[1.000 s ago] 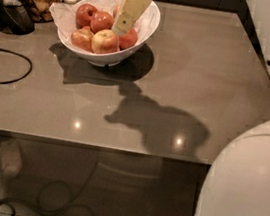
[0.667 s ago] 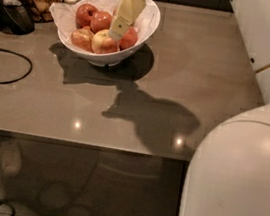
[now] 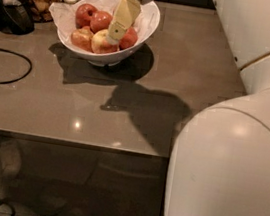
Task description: Pick apple from white bowl
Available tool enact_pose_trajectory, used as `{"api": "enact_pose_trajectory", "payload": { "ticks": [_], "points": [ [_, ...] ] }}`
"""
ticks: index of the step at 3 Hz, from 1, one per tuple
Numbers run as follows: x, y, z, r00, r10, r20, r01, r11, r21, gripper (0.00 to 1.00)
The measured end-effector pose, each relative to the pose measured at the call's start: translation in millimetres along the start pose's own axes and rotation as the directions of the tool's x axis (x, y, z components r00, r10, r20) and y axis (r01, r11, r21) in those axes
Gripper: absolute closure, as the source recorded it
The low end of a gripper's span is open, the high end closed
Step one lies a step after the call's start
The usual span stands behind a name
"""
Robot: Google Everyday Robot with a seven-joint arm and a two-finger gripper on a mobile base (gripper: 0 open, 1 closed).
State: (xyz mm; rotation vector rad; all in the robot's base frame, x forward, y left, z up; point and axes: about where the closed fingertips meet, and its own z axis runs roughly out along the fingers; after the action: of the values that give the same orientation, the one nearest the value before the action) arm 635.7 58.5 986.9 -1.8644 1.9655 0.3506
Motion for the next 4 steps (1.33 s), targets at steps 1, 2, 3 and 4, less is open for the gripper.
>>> {"api": "enact_pose_trajectory", "payload": {
  "ticks": [1,2,3,4],
  "points": [
    [-1.0,-5.1,9.5,1.0,0.008,-0.003,-0.008,0.9998,-0.015,0.32],
    [-1.8,-8.8,15.1,1.0,0.014,-0.003,-0.014,0.9996,-0.023,0.32],
    [-3.1,-12.4,19.3,1.0,0.016,-0.004,-0.016,0.9995,-0.029,0.34],
    [-4.4,-15.6,22.2,1.0,0.016,-0.003,-0.016,0.9993,-0.032,0.31]
  ]
}}
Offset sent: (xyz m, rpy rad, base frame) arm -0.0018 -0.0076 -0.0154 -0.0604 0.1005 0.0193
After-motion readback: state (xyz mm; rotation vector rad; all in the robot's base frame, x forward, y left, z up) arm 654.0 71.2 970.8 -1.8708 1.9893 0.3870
